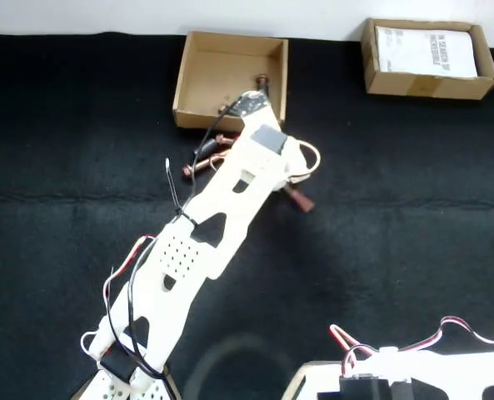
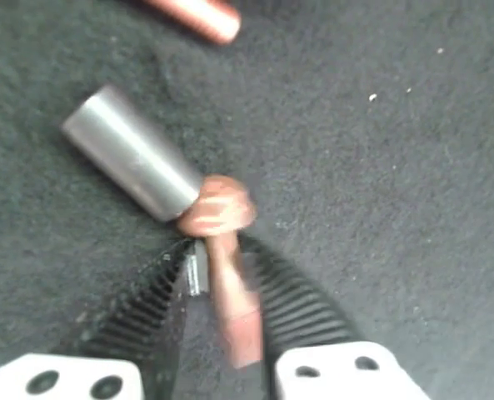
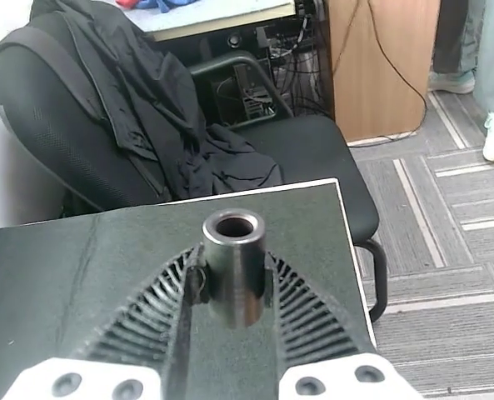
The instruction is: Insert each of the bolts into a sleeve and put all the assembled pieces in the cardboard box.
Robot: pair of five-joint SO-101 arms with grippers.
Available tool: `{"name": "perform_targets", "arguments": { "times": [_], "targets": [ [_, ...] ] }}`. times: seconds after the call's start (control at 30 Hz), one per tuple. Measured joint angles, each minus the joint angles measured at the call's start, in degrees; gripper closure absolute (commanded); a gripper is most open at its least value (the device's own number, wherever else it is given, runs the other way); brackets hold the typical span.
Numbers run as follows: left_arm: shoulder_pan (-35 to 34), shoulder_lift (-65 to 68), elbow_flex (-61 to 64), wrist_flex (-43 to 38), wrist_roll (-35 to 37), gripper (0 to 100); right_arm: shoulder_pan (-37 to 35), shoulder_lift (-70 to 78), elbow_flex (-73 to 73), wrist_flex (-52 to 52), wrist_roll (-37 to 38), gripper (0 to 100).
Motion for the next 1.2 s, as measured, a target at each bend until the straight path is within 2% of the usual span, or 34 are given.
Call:
{"name": "perform_targets", "arguments": {
  "times": [0.13, 0.27, 0.37, 0.5, 0.6, 0.7, 0.9, 1.2],
  "targets": [
    [0.00, 0.00, -0.09, 0.09, -1.14, 99, 0.18, 0.00, 0.00, 0.00, 0.00, 99.0],
    [0.53, 0.00, -3.08, 5.01, -6.68, 99, -0.79, 0.00, 0.00, 0.00, 0.00, 99.0],
    [2.99, 0.09, -7.12, 10.37, -13.45, 99, -1.76, 0.00, 0.44, 0.00, 1.14, 99.0],
    [7.21, 0.09, -15.03, 16.09, -24.09, 99, -7.47, -0.79, 5.54, 0.00, 9.32, 99.0],
    [8.09, 0.09, -22.33, 17.85, -31.21, 99, -13.71, -3.43, 11.60, 0.00, 16.26, 99.0],
    [7.47, 0.00, -29.01, 18.29, -37.27, 99, -22.24, -7.47, 18.81, 0.00, 19.16, 99.1],
    [2.90, -2.73, -29.98, 20.31, -49.58, 99, -38.33, -16.26, 29.19, -0.09, 19.96, 99.1],
    [-7.56, -14.07, -29.98, 20.57, -60.40, 99, -66.81, -27.16, 41.41, -0.09, 19.96, 99.1]
  ]
}}
